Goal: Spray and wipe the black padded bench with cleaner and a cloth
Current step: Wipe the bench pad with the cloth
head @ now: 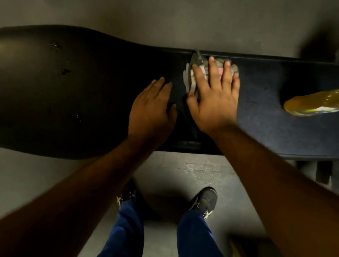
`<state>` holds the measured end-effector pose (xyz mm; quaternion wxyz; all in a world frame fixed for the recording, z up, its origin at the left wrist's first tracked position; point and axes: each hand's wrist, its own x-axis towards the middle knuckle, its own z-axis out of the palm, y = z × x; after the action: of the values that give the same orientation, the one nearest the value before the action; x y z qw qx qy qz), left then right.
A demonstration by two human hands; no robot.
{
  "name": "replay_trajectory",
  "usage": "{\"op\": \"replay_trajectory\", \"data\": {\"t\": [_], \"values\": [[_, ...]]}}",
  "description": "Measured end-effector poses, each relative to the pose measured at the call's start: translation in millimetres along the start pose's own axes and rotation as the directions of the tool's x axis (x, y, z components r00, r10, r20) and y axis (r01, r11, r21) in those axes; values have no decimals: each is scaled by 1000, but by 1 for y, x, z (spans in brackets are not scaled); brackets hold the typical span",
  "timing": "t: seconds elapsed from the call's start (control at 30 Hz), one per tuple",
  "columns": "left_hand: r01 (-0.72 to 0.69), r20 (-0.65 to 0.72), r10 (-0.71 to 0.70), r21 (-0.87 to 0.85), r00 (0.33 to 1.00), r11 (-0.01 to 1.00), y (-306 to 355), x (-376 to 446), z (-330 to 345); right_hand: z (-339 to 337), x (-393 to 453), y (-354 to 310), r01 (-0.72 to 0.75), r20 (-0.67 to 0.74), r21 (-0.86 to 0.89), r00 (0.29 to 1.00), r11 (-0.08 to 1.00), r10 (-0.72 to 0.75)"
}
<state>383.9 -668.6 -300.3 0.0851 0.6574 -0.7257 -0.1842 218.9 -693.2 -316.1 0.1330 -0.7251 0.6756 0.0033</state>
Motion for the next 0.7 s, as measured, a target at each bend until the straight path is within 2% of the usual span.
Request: {"op": "replay_trajectory", "data": {"t": [0.17, 0.23, 0.3, 0.33, 0.37, 0.47, 0.5, 0.53, 0.57, 0.63, 0.67, 0.7], "values": [[80, -126, -90, -88, 988, 993, -46, 19, -28, -2, 34, -39, -205, -77, 124, 973, 971, 216], [96, -116, -105, -75, 988, 993, -63, 21, -34, 4, 6, -63, -71, -104, 100, 991, 992, 81], [55, -93, -56, -14, 994, 998, -75, 21, -32, 6, -14, -65, 112, -24, 62, 994, 992, -110], [18, -73, -15, 36, 997, 999, -81, 18, -26, 6, -8, -58, 150, -17, 49, 989, 988, -149], [-17, -62, 23, 82, 998, 996, -86, 14, -21, 4, 6, -51, 117, -34, 32, 993, 993, -116], [-46, -94, 60, 148, 994, 988, -91, 12, -9, 0, 57, -51, -210, -73, 62, 974, 976, 214], [-44, -100, 60, 152, 993, 987, -92, 11, -10, 0, 56, -62, -241, -72, 66, 967, 968, 246], [-47, -109, 64, 149, 992, 988, -91, 12, -11, 2, 47, -75, -174, -64, 37, 982, 984, 176], [-53, -110, 69, 147, 991, 988, -91, 12, -12, 4, 28, -86, -46, -29, -2, 999, 999, 46], [-49, -101, 65, 159, 993, 986, -90, 12, -12, 7, 3, -74, 195, 65, -28, 979, 980, -193], [-46, -108, 64, 161, 992, 986, -90, 11, -12, 5, 9, -61, 229, 60, -55, 972, 972, -225], [-52, -124, 72, 157, 990, 986, -90, 10, -10, 3, 24, -50, 136, 20, -69, 991, 988, -135]]}}
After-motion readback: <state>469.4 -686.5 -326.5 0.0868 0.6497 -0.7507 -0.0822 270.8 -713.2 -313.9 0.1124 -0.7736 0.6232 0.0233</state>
